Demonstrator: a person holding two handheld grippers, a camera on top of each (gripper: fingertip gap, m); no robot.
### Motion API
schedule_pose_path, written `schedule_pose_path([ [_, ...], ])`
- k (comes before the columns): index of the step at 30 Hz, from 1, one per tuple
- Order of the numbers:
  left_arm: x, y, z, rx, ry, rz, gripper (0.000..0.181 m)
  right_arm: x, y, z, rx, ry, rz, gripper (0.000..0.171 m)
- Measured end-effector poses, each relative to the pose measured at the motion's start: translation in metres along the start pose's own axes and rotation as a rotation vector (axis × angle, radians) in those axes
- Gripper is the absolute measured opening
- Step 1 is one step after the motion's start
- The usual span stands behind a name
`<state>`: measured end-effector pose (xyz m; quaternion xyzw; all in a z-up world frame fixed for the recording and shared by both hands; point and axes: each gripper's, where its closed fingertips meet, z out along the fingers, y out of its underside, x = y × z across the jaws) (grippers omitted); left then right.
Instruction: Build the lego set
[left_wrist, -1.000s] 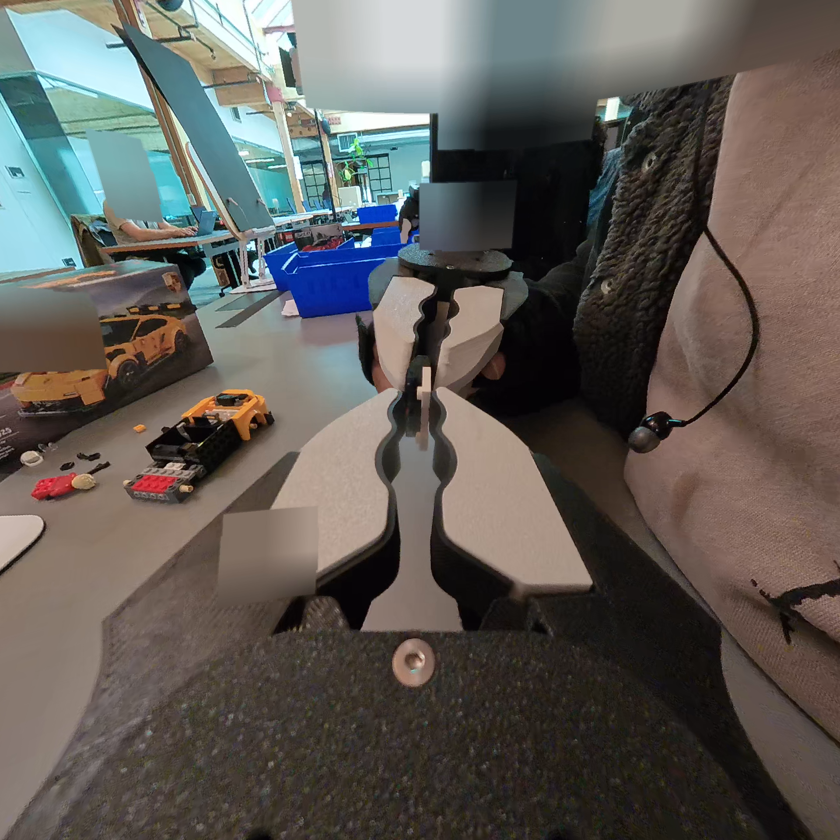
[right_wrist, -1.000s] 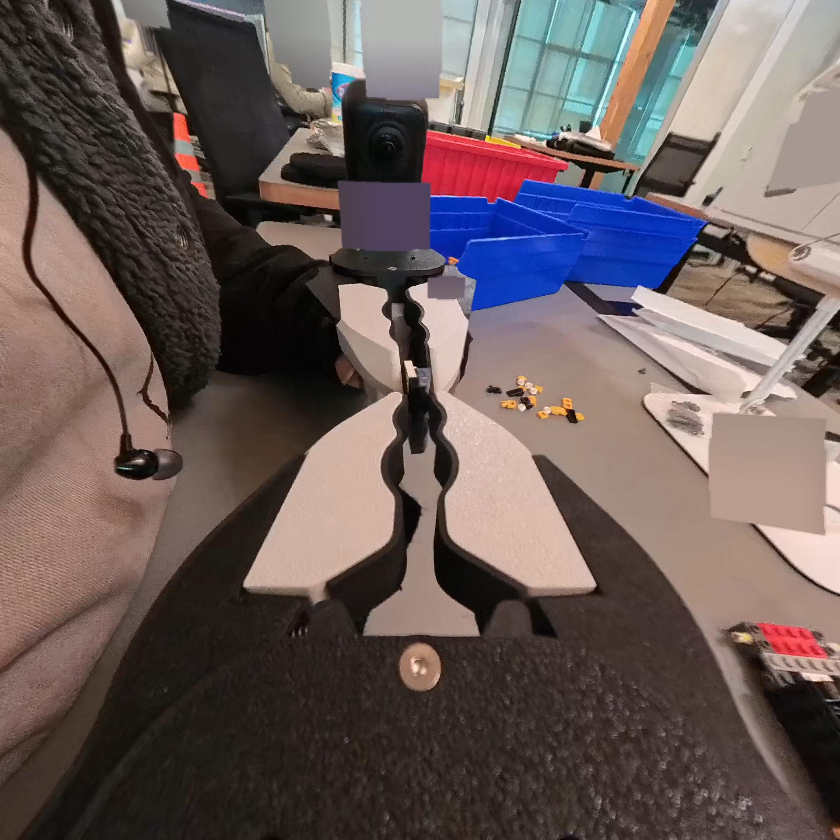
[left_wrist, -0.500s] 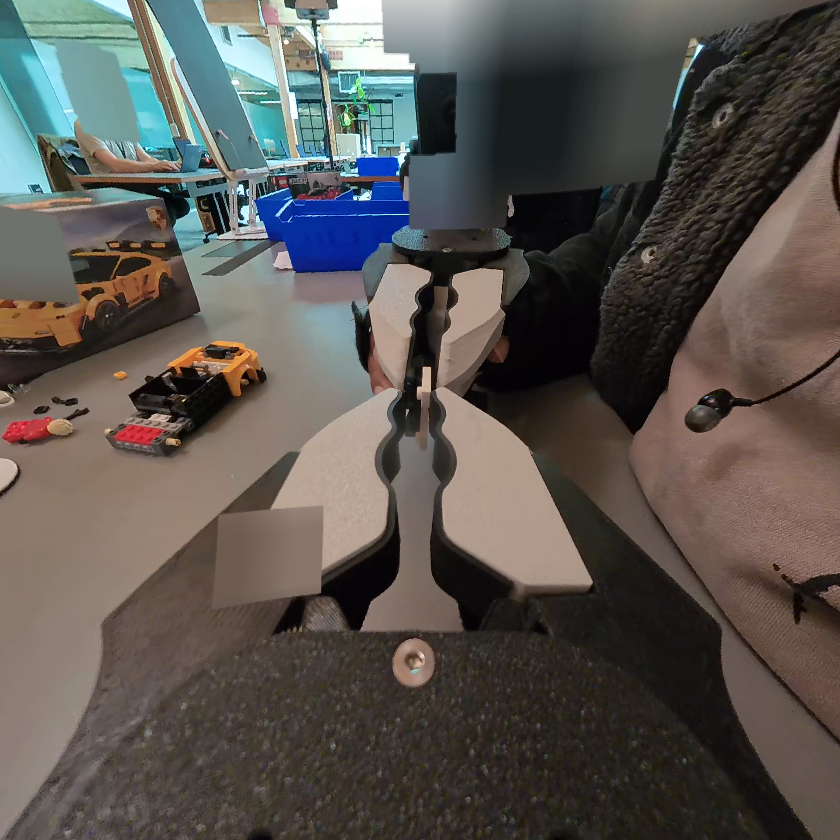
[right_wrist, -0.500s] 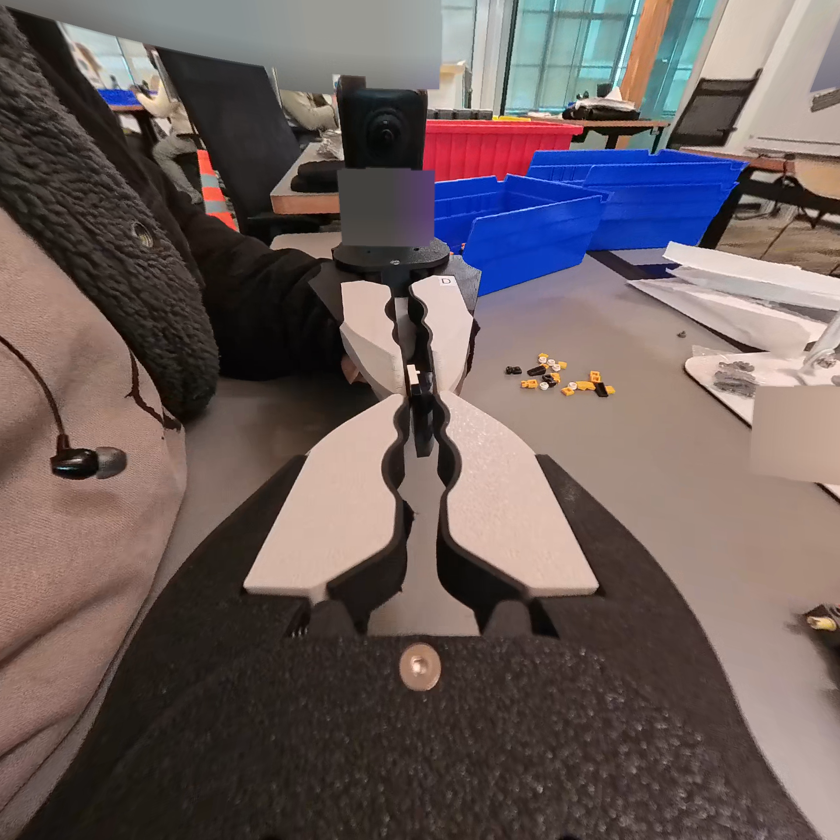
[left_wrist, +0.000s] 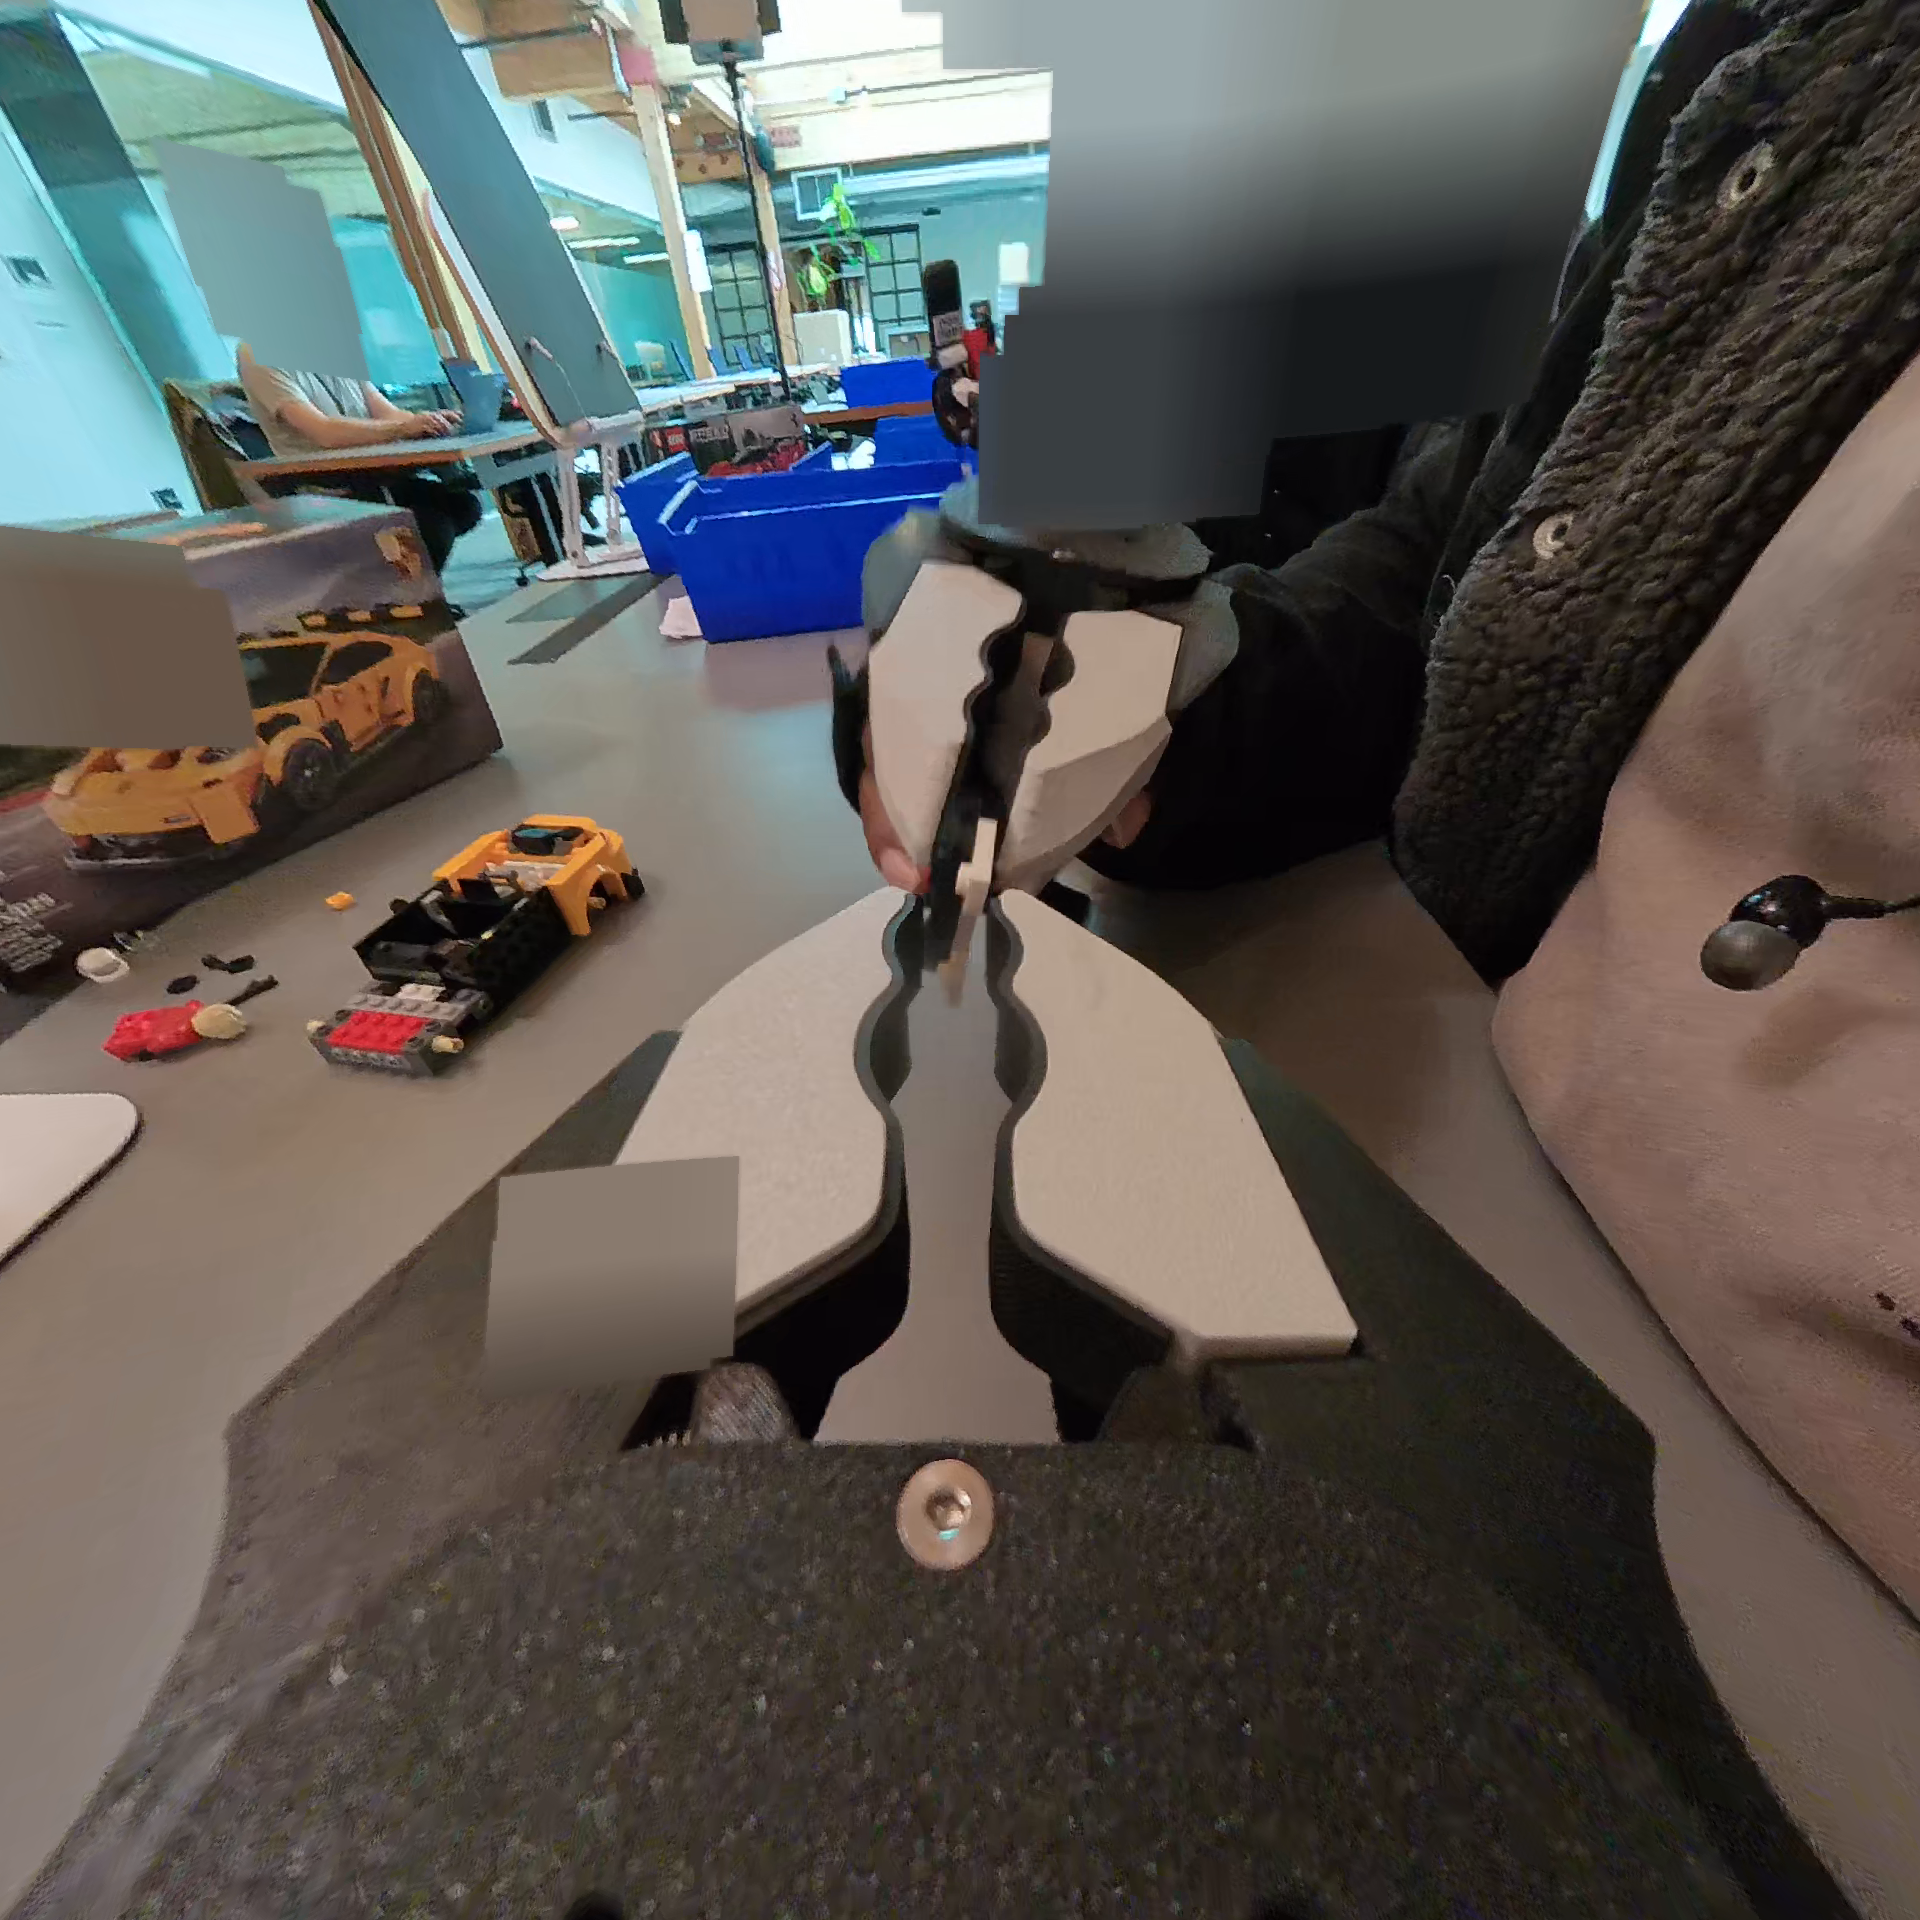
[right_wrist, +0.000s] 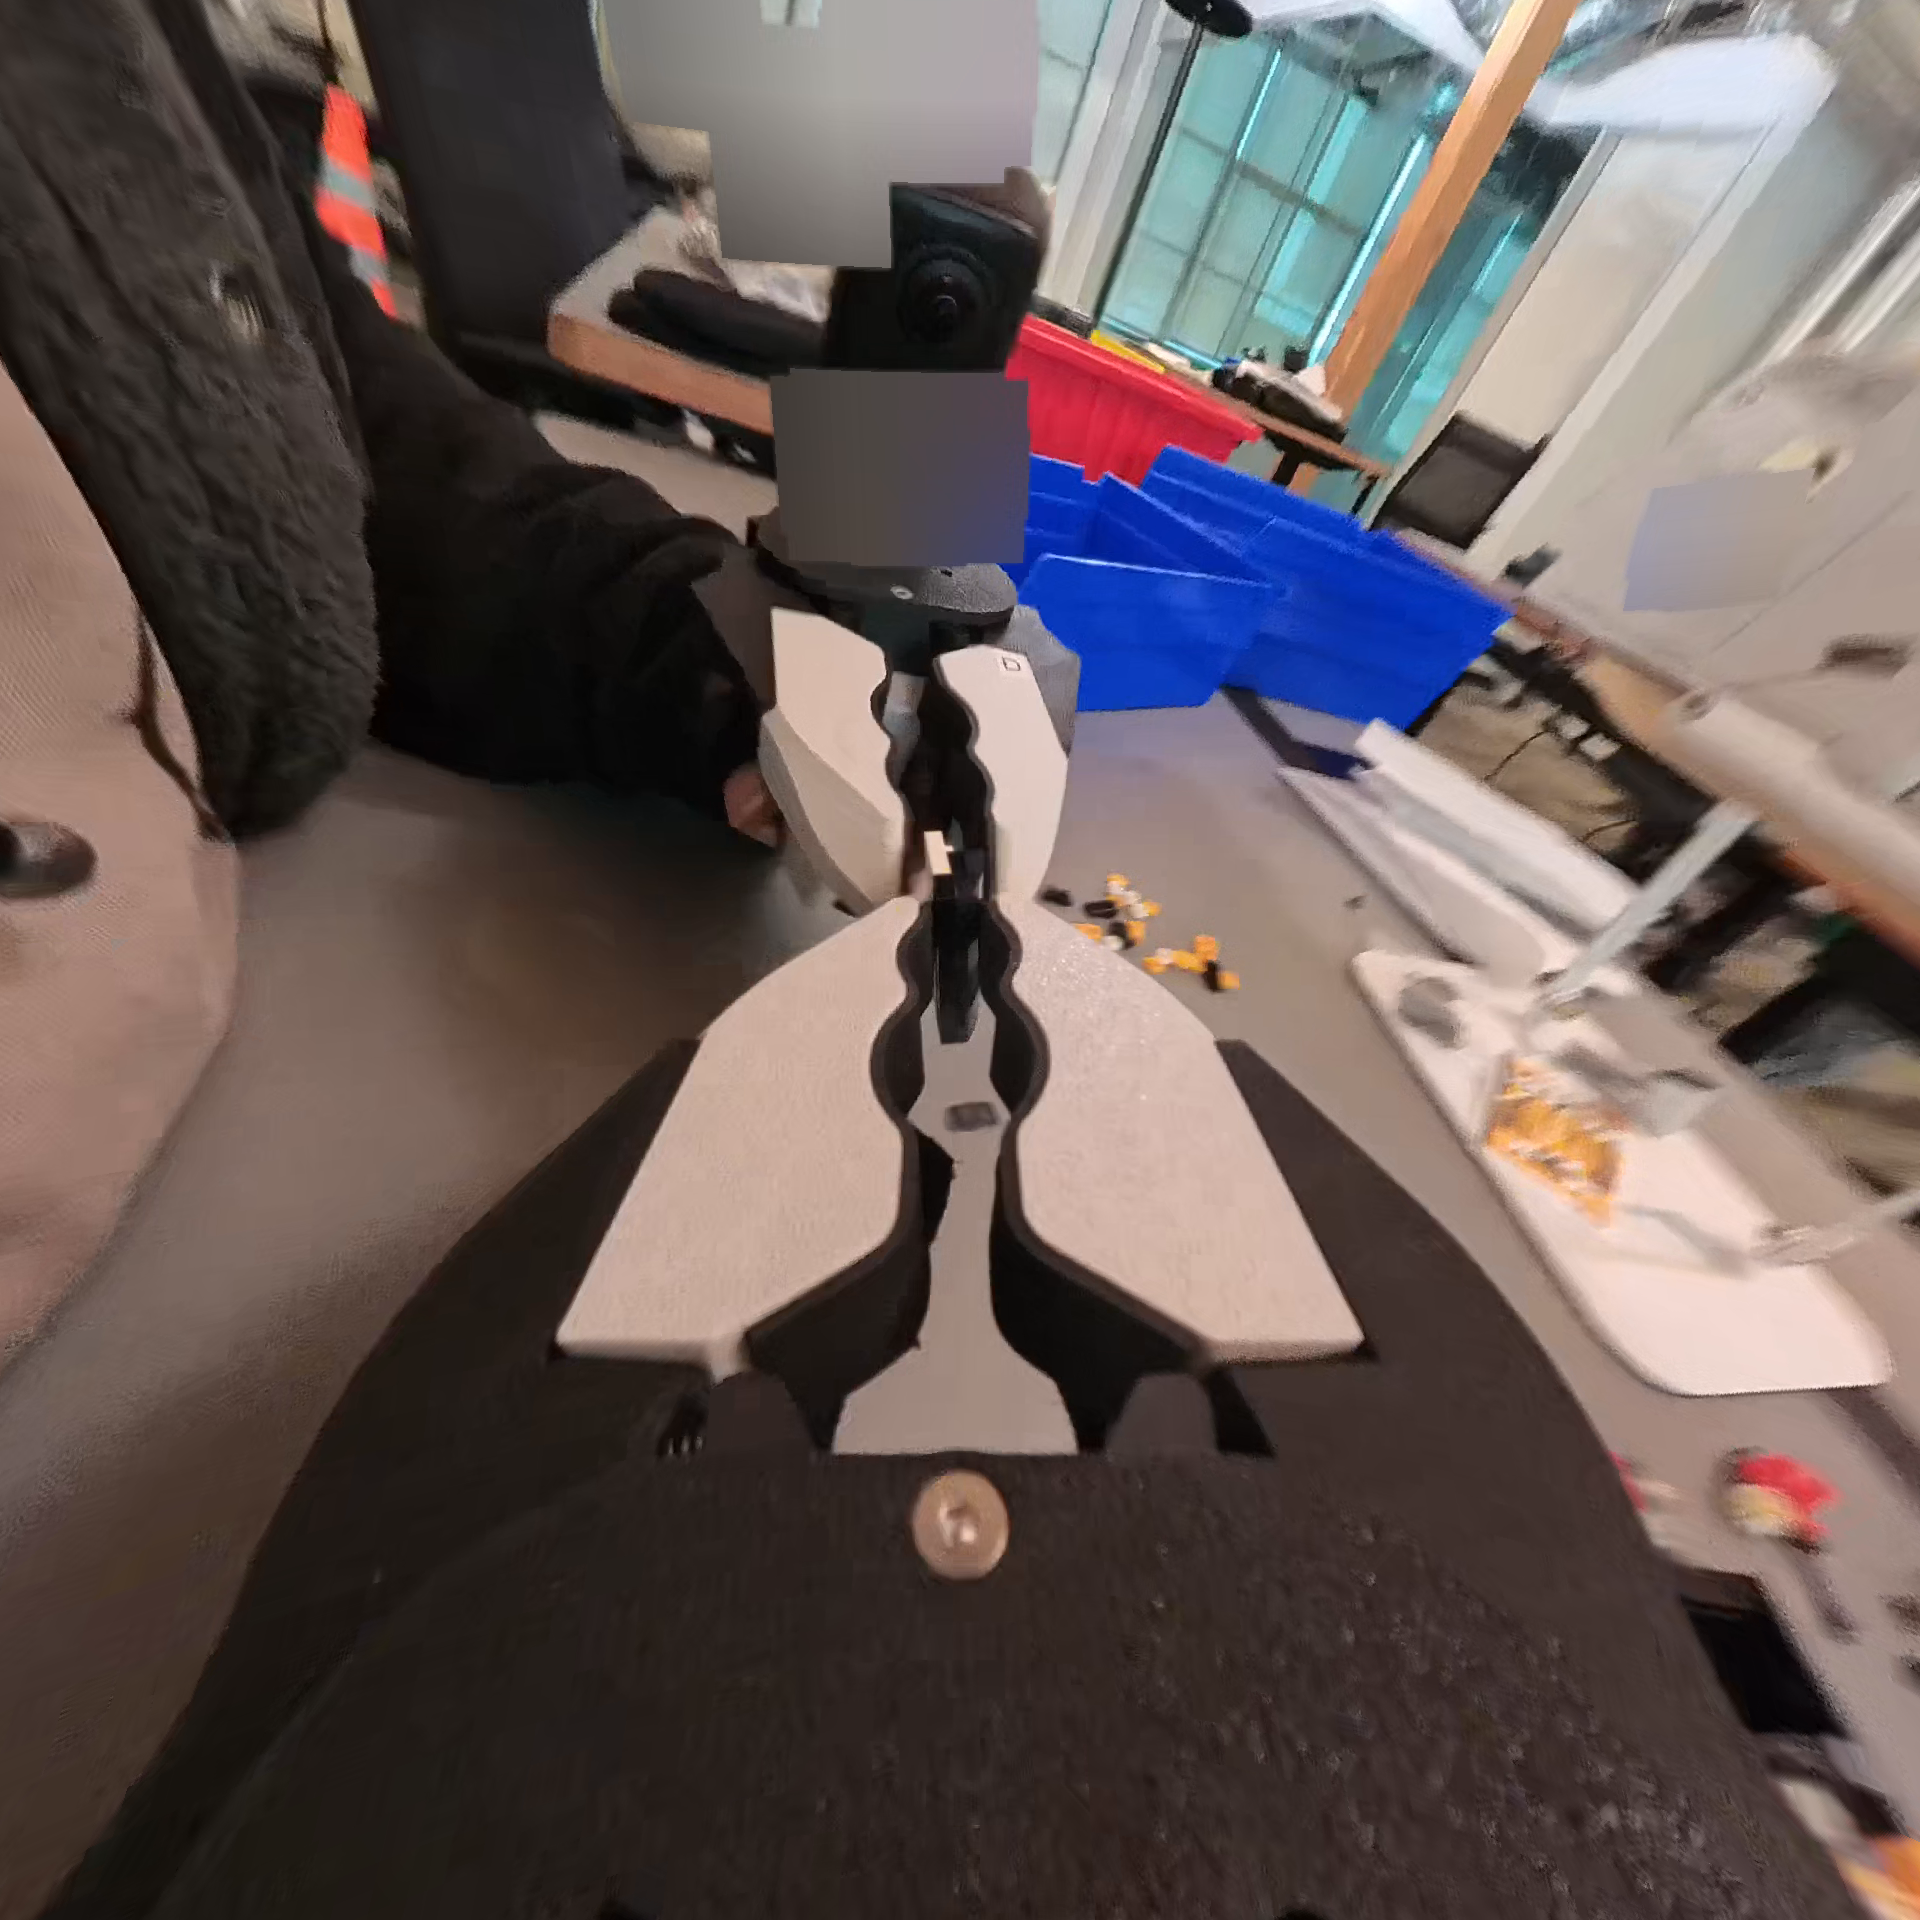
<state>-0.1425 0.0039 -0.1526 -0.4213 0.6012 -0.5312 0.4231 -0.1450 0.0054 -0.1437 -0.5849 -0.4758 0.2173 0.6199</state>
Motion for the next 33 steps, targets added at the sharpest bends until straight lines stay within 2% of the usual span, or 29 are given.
schedule_pose_path([
  [5,0.0,0.0,-0.002,0.046,0.153,-0.383,0.042,0.003,-0.004,-0.006,-0.079,0.126,-0.366,0.008],
  [9,0.01,-0.001,0.006,0.064,0.271,-0.617,0.061,-0.008,-0.008,-0.003,-0.099,0.135,-0.532,0.008],
  [11,0.013,0.0,0.009,0.068,0.305,-0.681,0.062,-0.012,-0.006,-0.002,-0.109,0.129,-0.585,0.008],
  [13,0.017,-0.004,0.009,0.089,0.349,-0.729,0.052,-0.016,-0.005,0.0,-0.111,0.12,-0.616,0.008],
  [15,0.019,-0.002,0.008,0.07,0.364,-0.716,0.036,-0.017,-0.003,0.001,-0.118,0.116,-0.626,0.008],
  [17,0.018,-0.001,0.008,0.05,0.337,-0.669,0.035,-0.017,-0.002,0.002,-0.11,0.118,-0.613,0.008],
  [21,0.011,-0.001,0.004,0.029,0.25,-0.51,0.035,-0.009,-0.002,0.001,-0.092,0.136,-0.476,0.012],
  [26,-0.007,0.003,-0.01,-0.058,0.081,-0.231,0.035,0.011,0.014,0.0,-0.101,0.058,0.014,0.037],
  [29,-0.026,0.009,-0.024,-0.139,-0.016,-0.128,0.035,0.019,0.031,0.001,-0.153,0.027,0.222,0.039],
  [33,-0.047,0.023,-0.046,-0.242,-0.107,-0.072,0.035,0.014,0.059,0.012,-0.309,-0.061,0.343,0.034],
])
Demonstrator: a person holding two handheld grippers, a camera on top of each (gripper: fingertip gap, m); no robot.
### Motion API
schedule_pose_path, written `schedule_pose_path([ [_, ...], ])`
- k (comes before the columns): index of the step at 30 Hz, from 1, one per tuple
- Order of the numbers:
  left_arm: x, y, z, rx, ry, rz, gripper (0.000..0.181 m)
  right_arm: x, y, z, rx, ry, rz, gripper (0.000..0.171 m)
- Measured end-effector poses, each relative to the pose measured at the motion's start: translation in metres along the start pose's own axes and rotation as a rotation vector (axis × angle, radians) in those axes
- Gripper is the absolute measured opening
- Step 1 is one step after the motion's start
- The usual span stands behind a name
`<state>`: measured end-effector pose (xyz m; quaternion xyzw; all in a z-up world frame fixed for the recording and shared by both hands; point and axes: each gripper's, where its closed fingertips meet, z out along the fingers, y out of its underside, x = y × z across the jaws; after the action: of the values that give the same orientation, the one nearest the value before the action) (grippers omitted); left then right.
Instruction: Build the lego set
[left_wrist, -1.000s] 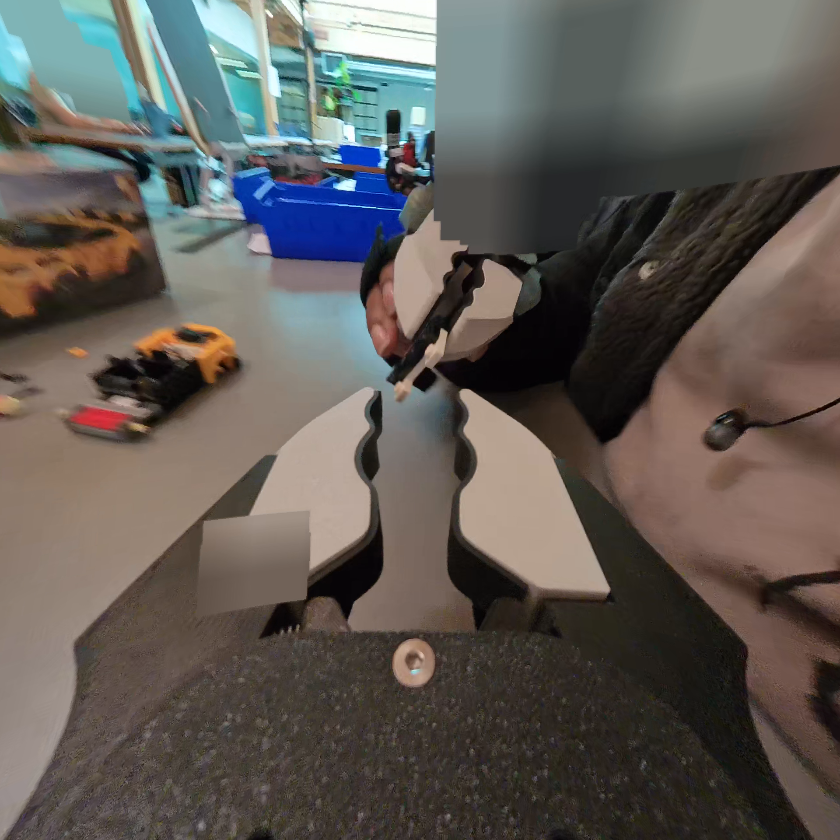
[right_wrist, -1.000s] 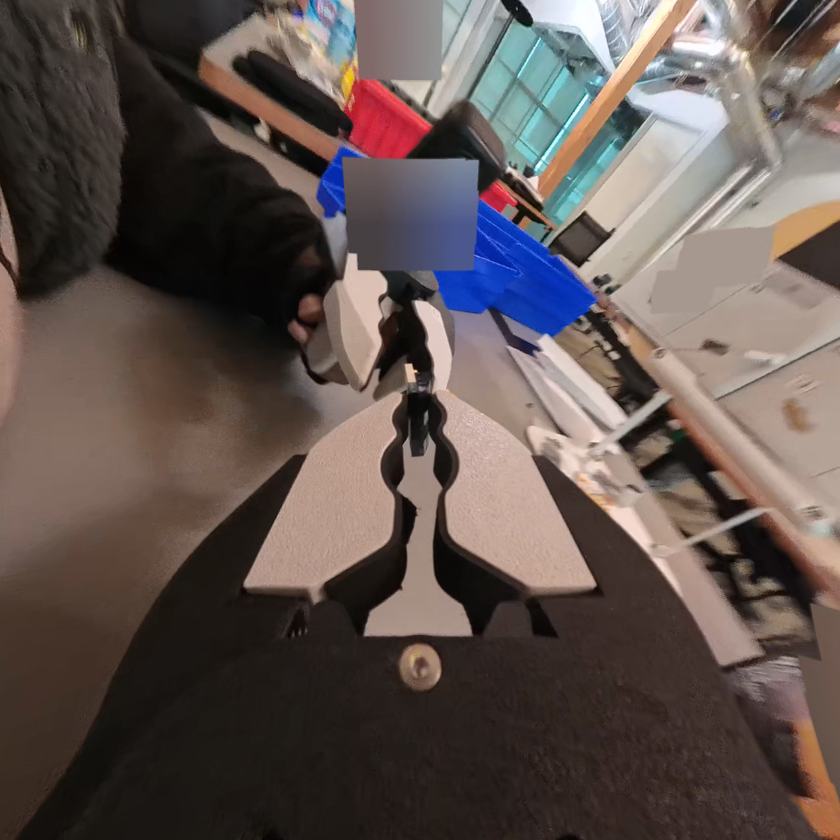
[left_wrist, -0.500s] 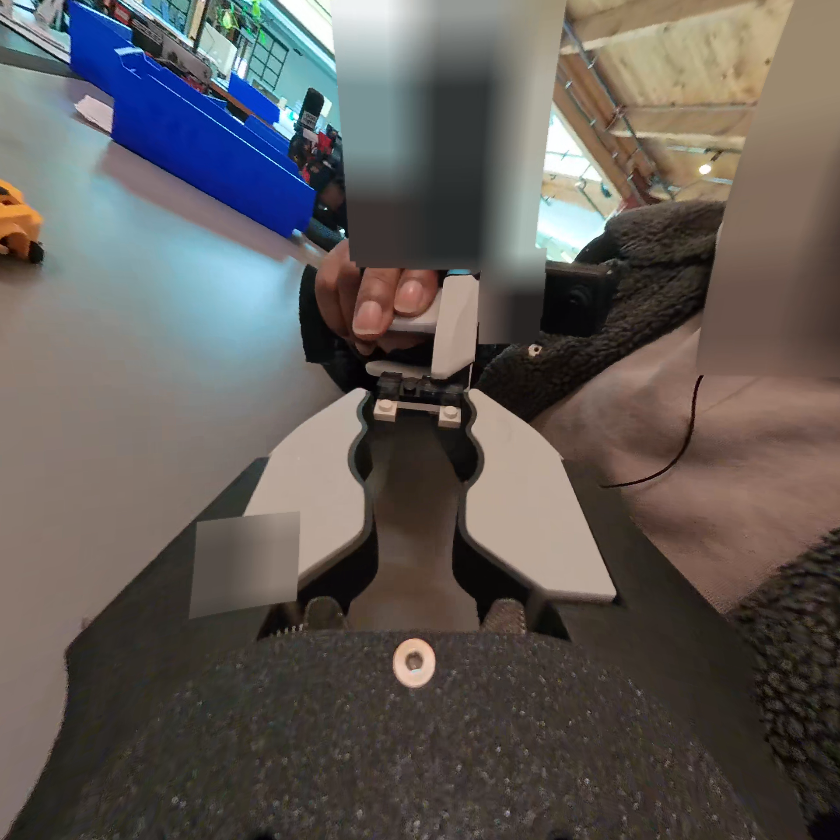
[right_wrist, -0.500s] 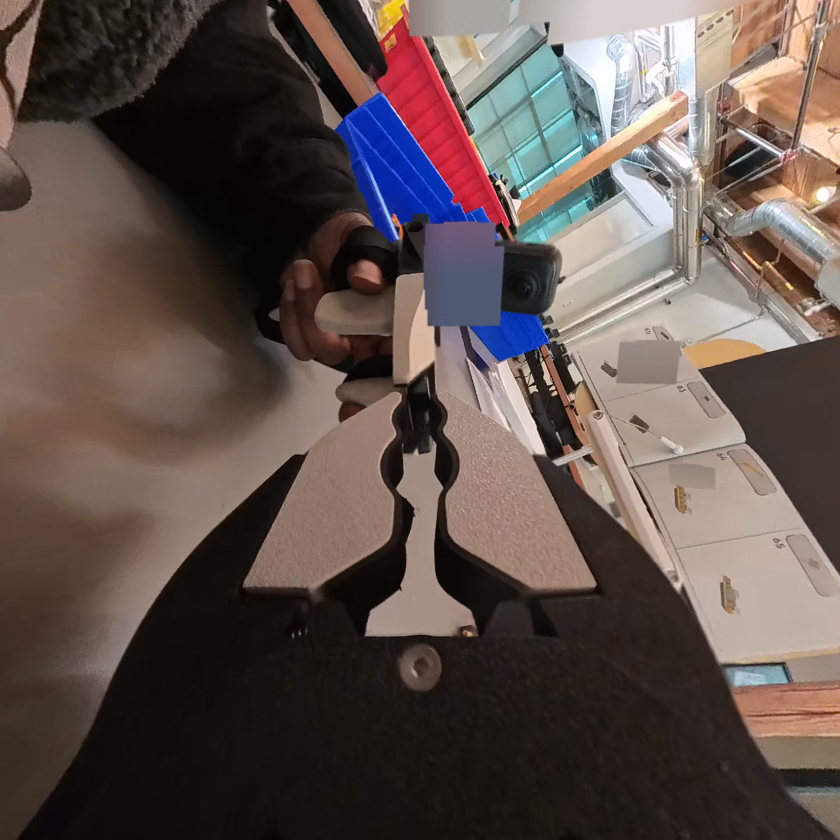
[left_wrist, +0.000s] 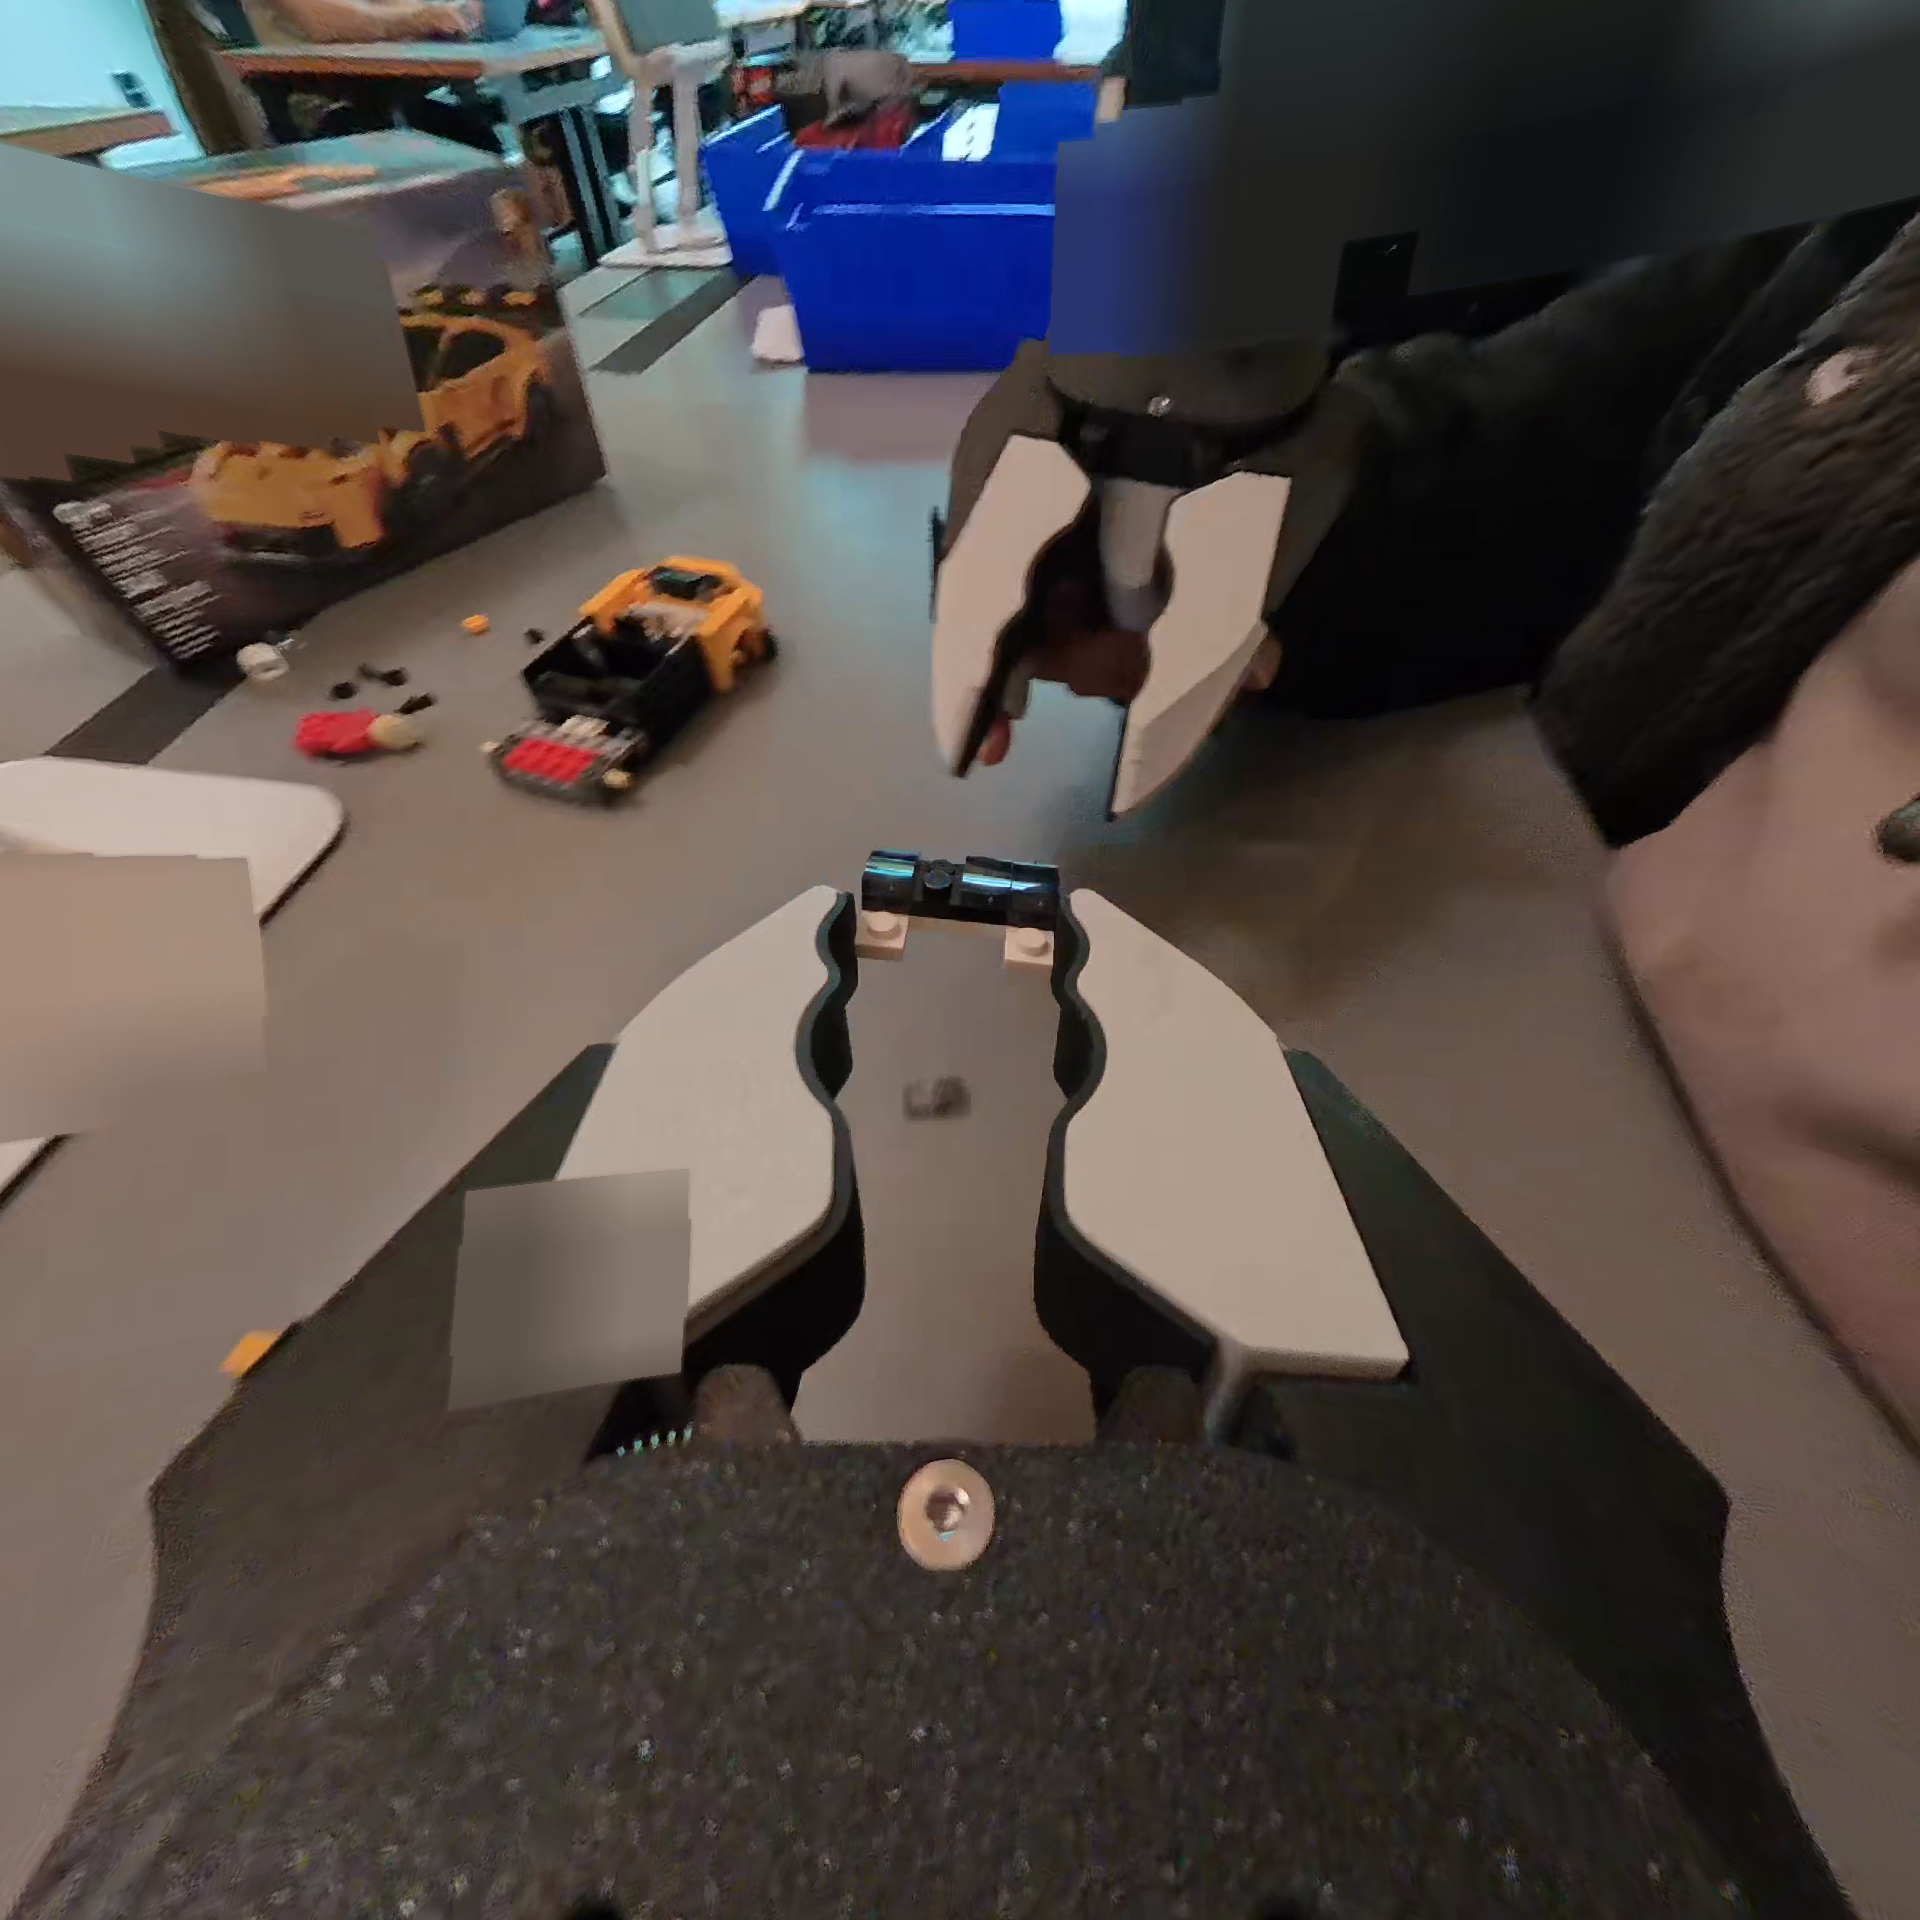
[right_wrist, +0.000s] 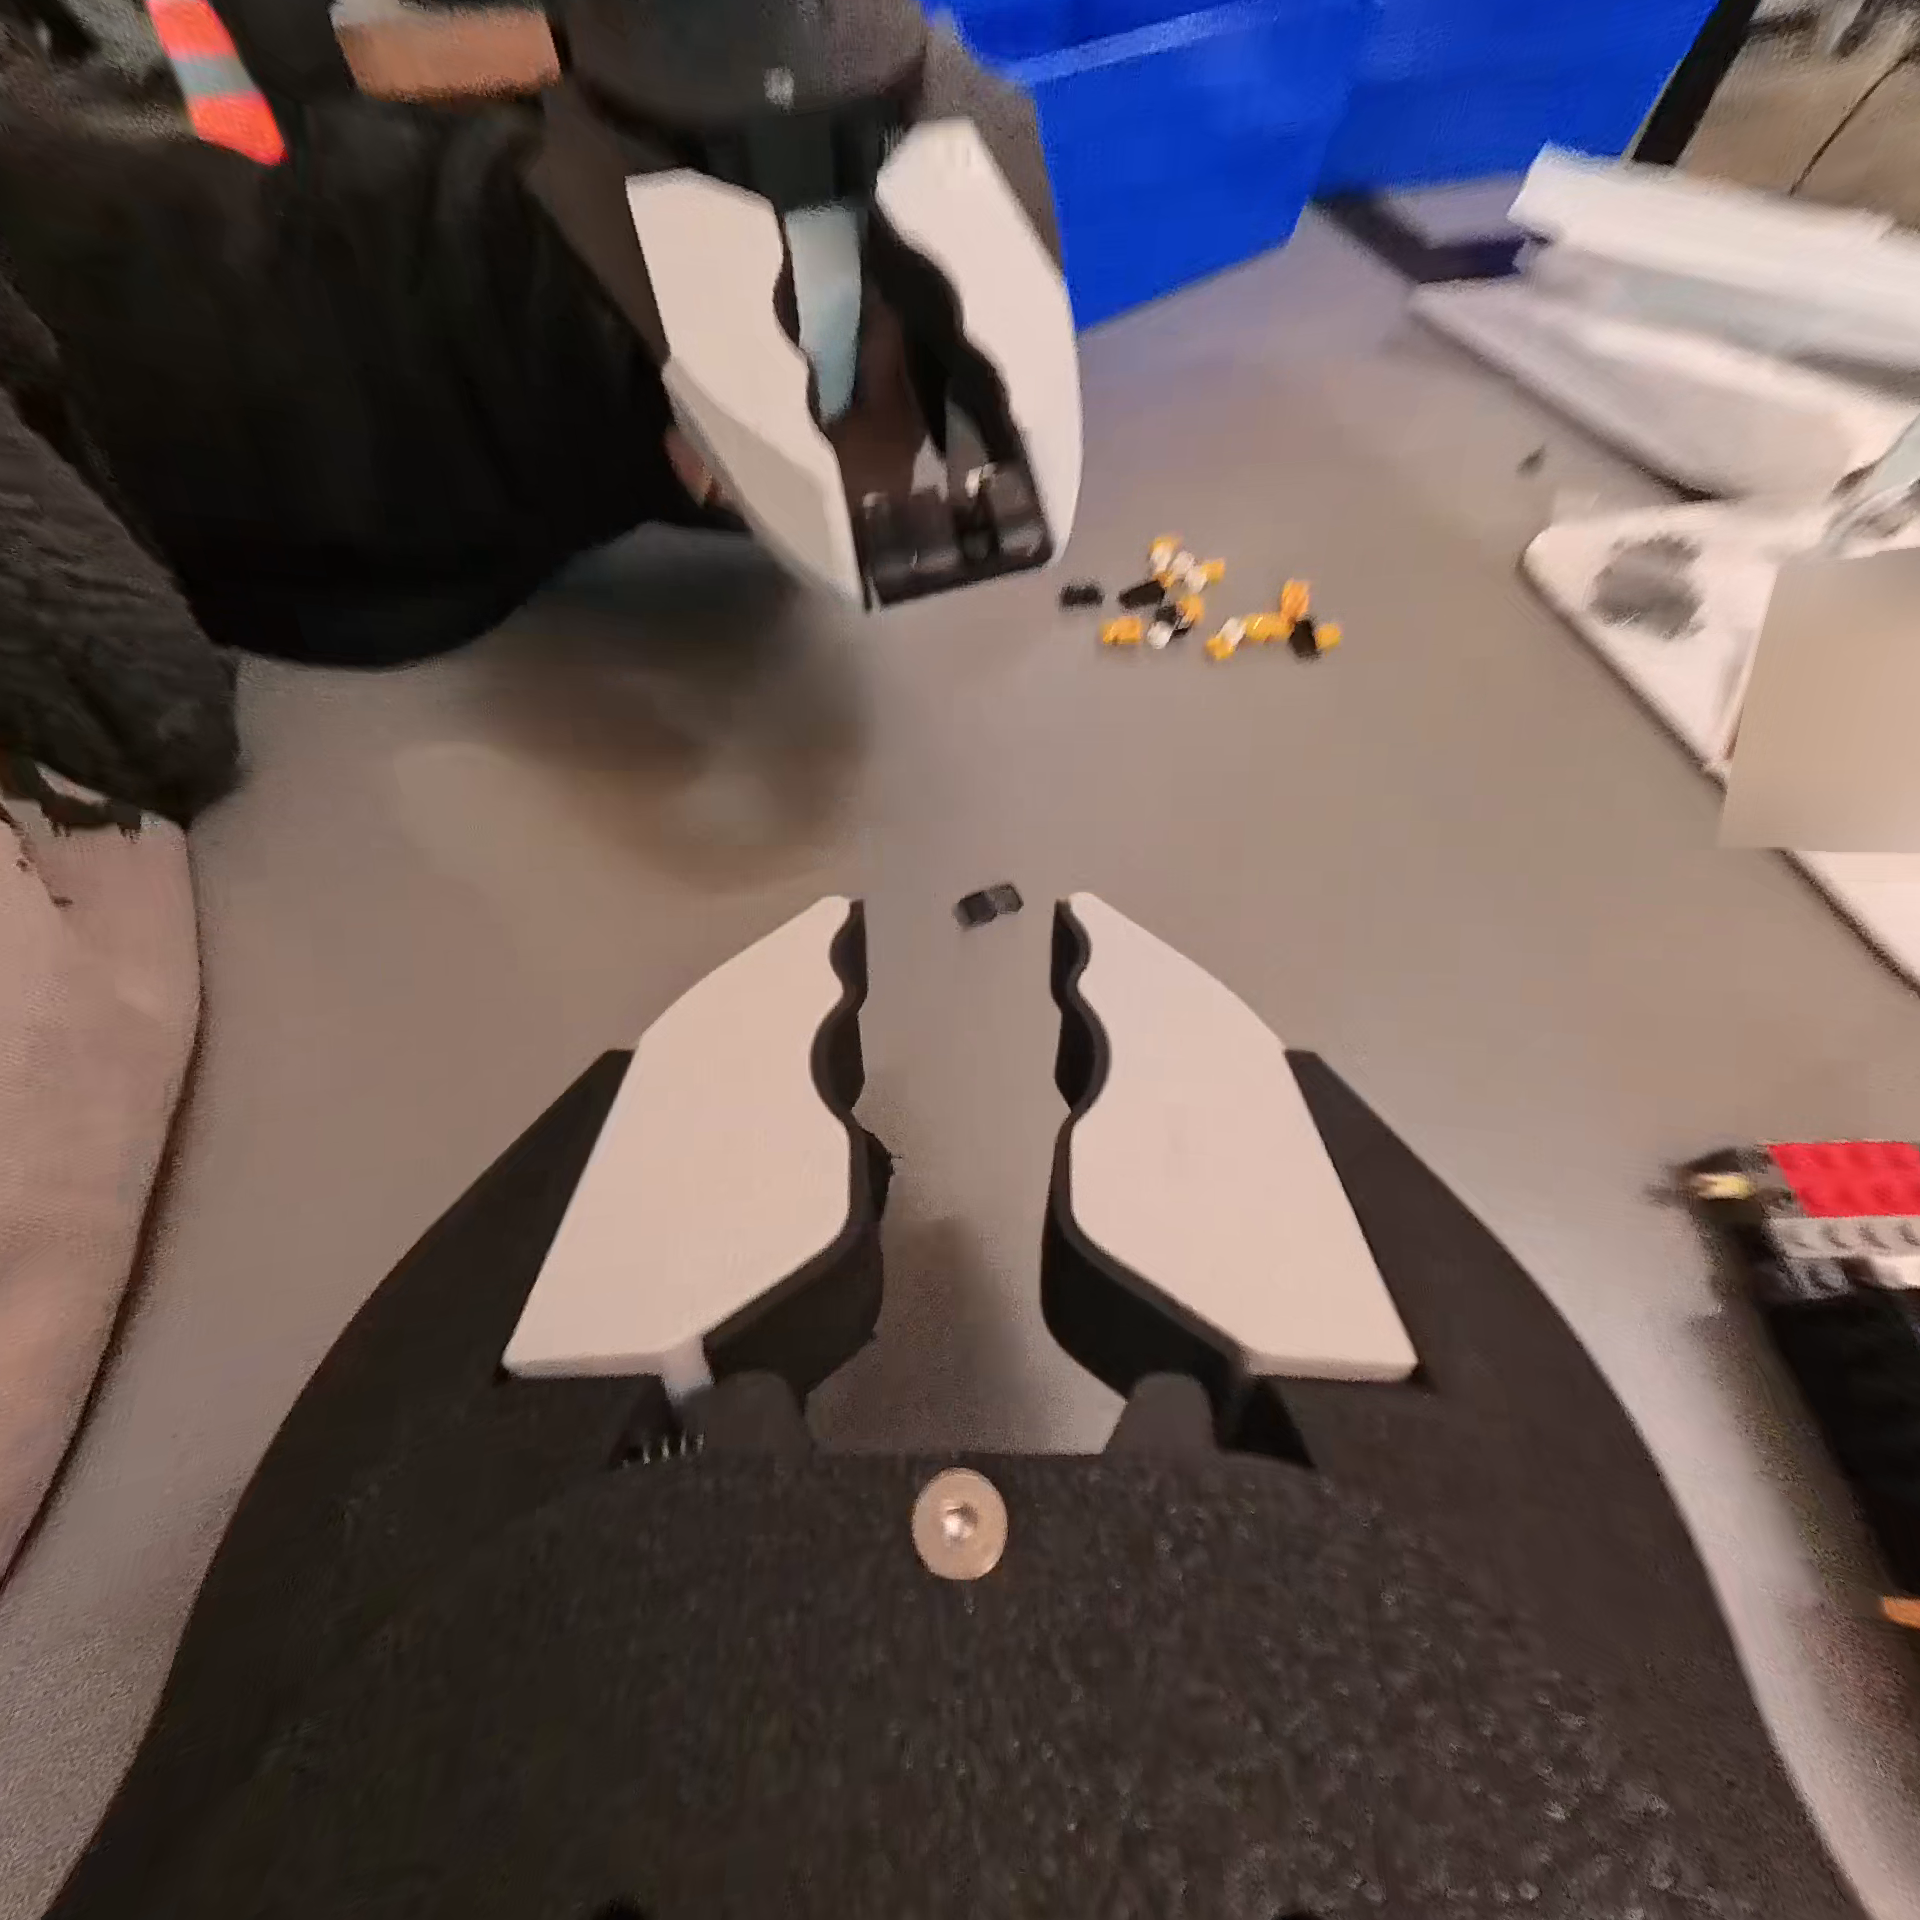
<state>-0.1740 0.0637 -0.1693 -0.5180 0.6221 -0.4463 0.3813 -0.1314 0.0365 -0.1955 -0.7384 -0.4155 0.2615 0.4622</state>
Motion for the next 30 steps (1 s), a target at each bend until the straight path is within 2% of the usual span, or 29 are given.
schedule_pose_path([
  [7,-0.026,0.024,-0.005,-0.045,-0.1,-0.028,0.035,0.004,0.026,0.044,-0.346,-0.128,-0.02,0.03],
  [12,-0.044,0.027,-0.01,-0.04,-0.19,-0.073,0.035,0.003,0.036,0.06,-0.49,-0.104,0.012,0.024],
  [17,-0.051,0.029,-0.012,-0.06,-0.242,-0.089,0.035,0.002,0.04,0.065,-0.559,-0.03,0.104,0.018],
  [30,-0.051,0.017,-0.018,-0.046,-0.277,-0.06,0.035,0.009,0.04,0.072,-0.635,-0.081,0.007,0.016],
])
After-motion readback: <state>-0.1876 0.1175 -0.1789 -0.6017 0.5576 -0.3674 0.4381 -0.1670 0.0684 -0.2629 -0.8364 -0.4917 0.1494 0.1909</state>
